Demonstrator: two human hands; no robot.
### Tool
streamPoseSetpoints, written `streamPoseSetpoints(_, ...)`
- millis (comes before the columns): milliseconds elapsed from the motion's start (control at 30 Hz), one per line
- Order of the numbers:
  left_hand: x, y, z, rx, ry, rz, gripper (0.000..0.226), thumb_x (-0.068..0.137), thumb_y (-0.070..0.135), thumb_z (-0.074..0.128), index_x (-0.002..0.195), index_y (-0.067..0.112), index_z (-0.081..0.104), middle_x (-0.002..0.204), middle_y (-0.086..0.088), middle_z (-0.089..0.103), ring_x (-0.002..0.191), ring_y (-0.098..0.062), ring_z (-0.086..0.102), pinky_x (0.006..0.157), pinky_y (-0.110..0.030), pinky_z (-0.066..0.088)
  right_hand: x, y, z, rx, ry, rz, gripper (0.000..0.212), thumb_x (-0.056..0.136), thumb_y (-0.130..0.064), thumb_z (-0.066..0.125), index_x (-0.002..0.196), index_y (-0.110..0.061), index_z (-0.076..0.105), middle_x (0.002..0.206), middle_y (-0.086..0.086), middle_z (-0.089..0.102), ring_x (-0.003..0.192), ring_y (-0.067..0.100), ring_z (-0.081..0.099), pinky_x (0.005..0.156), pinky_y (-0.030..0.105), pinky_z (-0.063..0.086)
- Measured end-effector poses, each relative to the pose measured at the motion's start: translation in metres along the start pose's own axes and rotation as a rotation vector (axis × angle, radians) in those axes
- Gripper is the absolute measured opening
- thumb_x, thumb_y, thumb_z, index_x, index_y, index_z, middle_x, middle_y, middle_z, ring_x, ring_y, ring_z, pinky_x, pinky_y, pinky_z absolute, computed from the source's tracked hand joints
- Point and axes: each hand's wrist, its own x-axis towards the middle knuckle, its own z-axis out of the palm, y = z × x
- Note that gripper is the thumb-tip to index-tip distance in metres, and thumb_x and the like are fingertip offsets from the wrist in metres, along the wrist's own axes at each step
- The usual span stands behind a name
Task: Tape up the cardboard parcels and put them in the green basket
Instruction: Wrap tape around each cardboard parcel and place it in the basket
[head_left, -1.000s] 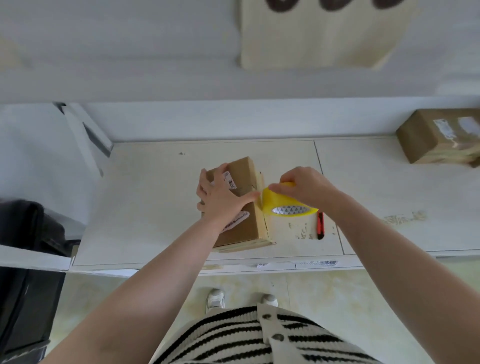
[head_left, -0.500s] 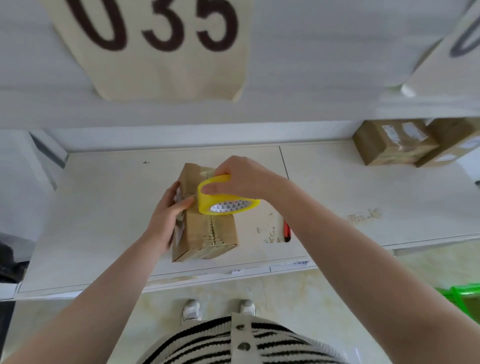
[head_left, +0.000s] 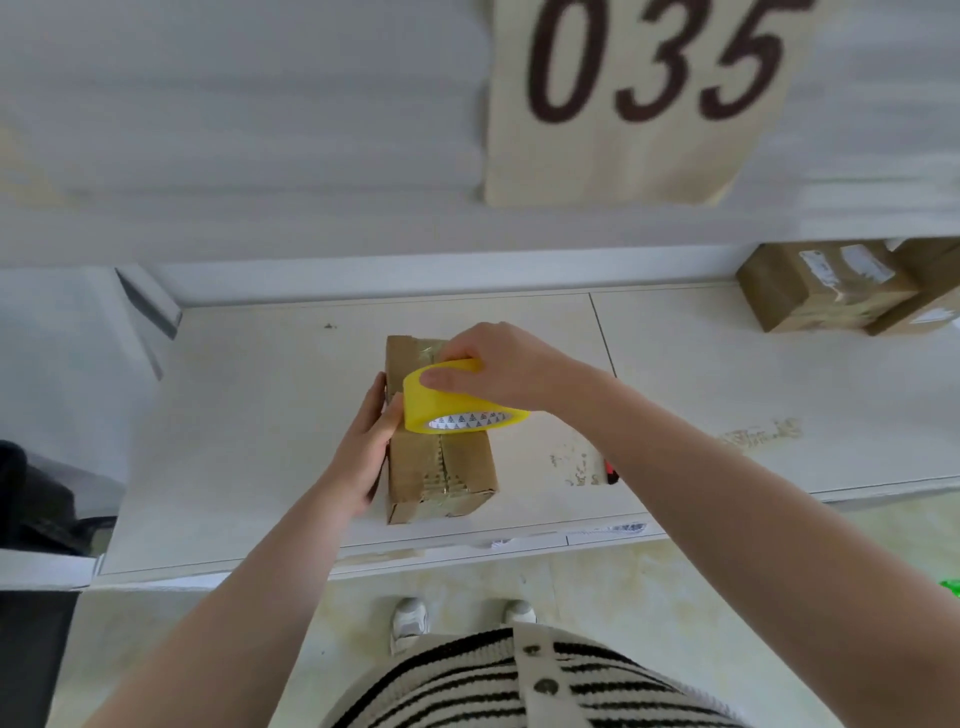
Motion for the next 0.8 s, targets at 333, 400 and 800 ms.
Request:
streamPoseSetpoints(333,-0.005,-0.006,-0.022,-0.084,-0.002,-0.070,0.048,0.104,0.024,0.047,0.151,0.027,0.037,0.146,0.001,0.053,0.134,-0.018,0.050,0.115,-0.046,0.036,0.031,-0.030,0.018,-0.117,0.001,0.027,0.055,0.087,-0.070,0.048,0.096,-0.020,0.069,0.097,-0.003,0.064,0.090,0.019,0.058,0.075,0.035,0.048)
streamPoseSetpoints(400,-0.005,-0.007,-0.022,-0.084,0.006,-0.069,0.052,0.103,0.028,0.050,0.153,0.027,0.035,0.147,0.002,0.051,0.134,-0.016,0.049,0.116,-0.045,0.035,0.032,-0.031,0.016,-0.135,-0.025,0.006,0.057,0.087,-0.069,0.048,0.084,-0.015,0.068,0.085,0.001,0.064,0.080,0.020,0.060,0.070,0.035,0.048)
streamPoseSetpoints(800,-0.008,-0.004,-0.022,-0.042,0.029,-0.025,0.065,0.090,0.044,0.060,0.150,0.031,0.038,0.142,0.006,0.057,0.129,-0.014,0.055,0.109,-0.042,0.043,0.013,0.028,-0.010,-0.302,-0.029,0.170,0.066,0.073,-0.078,0.055,0.052,-0.017,0.041,0.050,-0.003,0.035,0.046,0.016,0.037,0.051,0.027,0.031)
